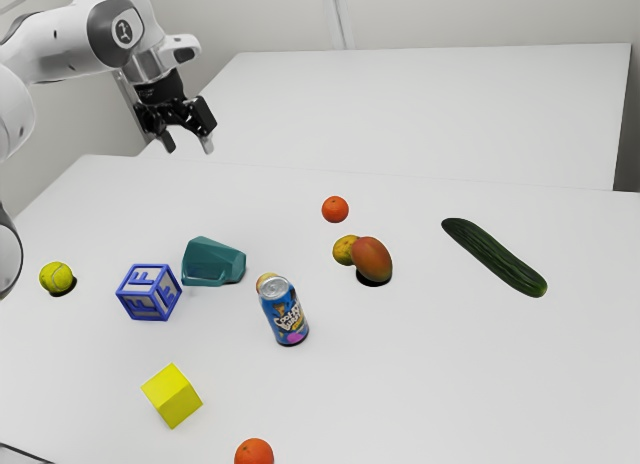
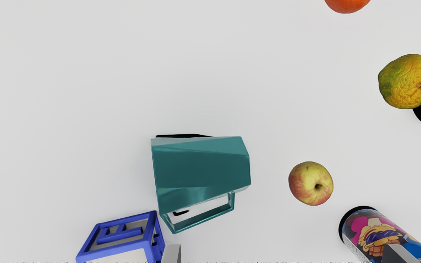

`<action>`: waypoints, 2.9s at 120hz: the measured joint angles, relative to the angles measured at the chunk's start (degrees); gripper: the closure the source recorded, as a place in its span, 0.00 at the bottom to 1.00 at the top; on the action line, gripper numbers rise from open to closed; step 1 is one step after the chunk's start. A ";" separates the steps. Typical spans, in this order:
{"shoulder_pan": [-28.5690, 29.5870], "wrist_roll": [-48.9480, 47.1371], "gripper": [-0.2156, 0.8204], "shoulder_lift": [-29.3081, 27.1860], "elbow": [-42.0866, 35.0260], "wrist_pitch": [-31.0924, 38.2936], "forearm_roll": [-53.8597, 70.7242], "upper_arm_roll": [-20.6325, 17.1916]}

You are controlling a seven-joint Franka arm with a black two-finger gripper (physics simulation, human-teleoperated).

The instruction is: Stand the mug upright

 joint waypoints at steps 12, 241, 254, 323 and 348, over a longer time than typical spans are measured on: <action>-0.10 -0.40 0.21 -0.03 0.01 -0.52 -0.05 0.00; 14.58 36.92 0.93 10.87 -16.40 -2.41 -48.08 1.82; 11.77 35.30 0.94 6.77 -16.94 -0.33 -41.59 1.81; 7.27 16.33 0.96 -3.02 -31.43 28.32 5.62 -8.57; 6.93 11.11 0.96 -4.88 -37.81 38.80 7.62 -9.01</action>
